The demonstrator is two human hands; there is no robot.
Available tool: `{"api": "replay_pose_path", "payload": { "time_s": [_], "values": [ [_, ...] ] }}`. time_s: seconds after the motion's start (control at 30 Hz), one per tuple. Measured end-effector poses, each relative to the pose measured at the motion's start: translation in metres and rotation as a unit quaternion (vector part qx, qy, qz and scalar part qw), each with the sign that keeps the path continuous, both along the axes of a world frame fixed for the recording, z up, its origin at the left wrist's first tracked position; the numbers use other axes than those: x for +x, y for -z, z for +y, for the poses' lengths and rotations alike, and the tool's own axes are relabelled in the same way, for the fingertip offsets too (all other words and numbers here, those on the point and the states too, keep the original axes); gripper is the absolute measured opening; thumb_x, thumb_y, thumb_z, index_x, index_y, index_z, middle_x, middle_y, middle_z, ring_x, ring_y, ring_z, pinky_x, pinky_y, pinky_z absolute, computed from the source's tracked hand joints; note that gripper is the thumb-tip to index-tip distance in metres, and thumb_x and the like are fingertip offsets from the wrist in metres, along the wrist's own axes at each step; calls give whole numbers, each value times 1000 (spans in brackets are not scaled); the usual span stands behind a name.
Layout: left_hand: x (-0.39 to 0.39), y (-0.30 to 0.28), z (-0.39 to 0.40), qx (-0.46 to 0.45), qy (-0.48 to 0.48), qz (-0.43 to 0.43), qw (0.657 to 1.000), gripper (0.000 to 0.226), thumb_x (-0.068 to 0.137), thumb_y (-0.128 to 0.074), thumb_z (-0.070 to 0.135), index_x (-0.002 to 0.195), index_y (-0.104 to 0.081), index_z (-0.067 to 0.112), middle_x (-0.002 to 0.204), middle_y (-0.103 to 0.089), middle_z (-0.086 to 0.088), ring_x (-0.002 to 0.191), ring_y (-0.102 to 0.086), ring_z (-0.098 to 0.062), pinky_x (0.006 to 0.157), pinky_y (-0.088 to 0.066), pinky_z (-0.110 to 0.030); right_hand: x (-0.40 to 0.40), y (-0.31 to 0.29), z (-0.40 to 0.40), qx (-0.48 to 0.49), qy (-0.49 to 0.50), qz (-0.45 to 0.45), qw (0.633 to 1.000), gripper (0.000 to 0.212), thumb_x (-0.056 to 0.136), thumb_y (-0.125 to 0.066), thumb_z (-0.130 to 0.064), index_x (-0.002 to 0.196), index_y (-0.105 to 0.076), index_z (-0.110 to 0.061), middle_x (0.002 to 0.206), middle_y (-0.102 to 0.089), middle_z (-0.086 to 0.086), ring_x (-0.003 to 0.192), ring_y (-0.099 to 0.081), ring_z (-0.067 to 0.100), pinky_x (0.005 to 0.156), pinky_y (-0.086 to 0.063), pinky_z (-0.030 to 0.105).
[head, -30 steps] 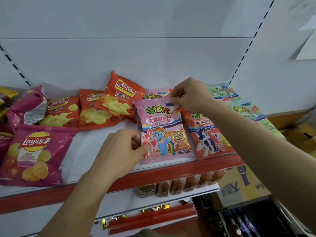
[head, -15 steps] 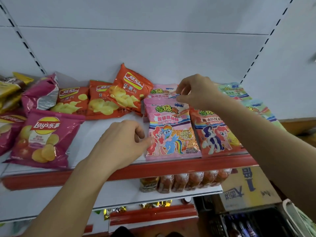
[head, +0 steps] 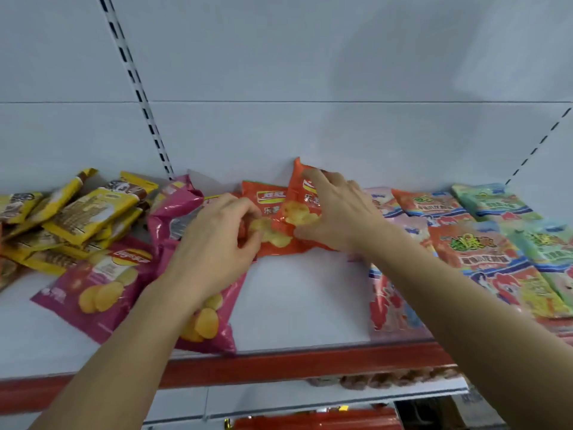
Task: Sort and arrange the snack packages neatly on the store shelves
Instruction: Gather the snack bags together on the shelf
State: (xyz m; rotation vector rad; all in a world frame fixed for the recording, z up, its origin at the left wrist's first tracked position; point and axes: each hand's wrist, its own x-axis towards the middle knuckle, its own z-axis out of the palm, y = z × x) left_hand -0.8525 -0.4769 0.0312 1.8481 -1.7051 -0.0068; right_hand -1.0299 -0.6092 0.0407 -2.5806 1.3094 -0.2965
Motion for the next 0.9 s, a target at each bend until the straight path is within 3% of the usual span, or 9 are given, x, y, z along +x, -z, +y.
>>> {"api": "replay_pose_path", "payload": {
  "time_s": [0.1,0.2,0.3,0.43,0.57,0.67,0.77,0.83,0.9],
  "values": [
    [26,10,0,35,27,6,999,17,88,-71,21,104,-65,25,105,-61,11,97,-58,-7,88,-52,-32,19,6,4,-2,-7,7,1000,98,64,-75,-53,148,-27,-38,138,-50,4,129,-45,36,102,-45,51],
    [42,15,-1,38,43,11,998,23,91,-67,18,113,-66,24,108,-65,12,100,-61,-5,90,-54,-33,27,4,11,-34,11,-71,997,78,74,-76,-31,142,-39,-32,131,-58,1,123,-51,31,94,-47,41],
    [44,7,5,-22,31,172,984,34,98,-59,37,127,-64,20,109,-70,14,101,-66,0,89,-57,-32,29,-3,33,-77,44,-202,975,69,74,-76,-24,136,-45,-28,125,-62,-5,117,-54,23,89,-45,35],
    [30,-11,17,8,121,406,906,42,95,-60,51,127,-64,24,109,-75,12,102,-70,0,85,-56,-21,42,-13,77,-92,29,-288,953,70,73,-84,-26,134,-49,-29,125,-61,-13,115,-56,12,89,-42,24],
    [31,-10,18,-12,96,417,904,32,96,-65,29,128,-62,29,108,-75,12,98,-72,-4,80,-60,-27,41,-10,95,15,-17,-399,916,73,76,-88,-30,137,-49,-29,133,-57,-10,126,-56,10,104,-48,33],
    [37,-8,19,-12,93,456,885,33,97,-63,15,127,-63,28,100,-77,8,84,-73,-7,71,-58,-22,40,-9,102,99,95,-559,818,68,83,-77,-40,143,-45,-34,136,-55,-15,128,-56,6,102,-53,33],
    [37,-6,24,-19,100,444,890,25,97,-64,16,118,-68,28,87,-77,8,71,-69,-5,66,-54,-17,37,-6,97,250,176,-638,707,59,84,-72,-42,138,-54,-26,126,-67,-1,107,-71,14,87,-61,37],
    [40,-4,27,-40,71,355,931,18,96,-64,29,111,-73,24,84,-76,14,76,-70,1,68,-53,-13,36,-5,92,248,204,-641,697,37,90,-72,-35,121,-64,-17,113,-74,4,99,-74,20,88,-60,46],
    [45,-2,29,-41,38,282,958,25,93,-61,44,100,-77,26,84,-75,19,83,-70,4,76,-56,-18,34,-8,90,204,229,-619,723,21,92,-71,-31,102,-66,-14,98,-77,2,91,-76,20,81,-63,42]
  ]
}}
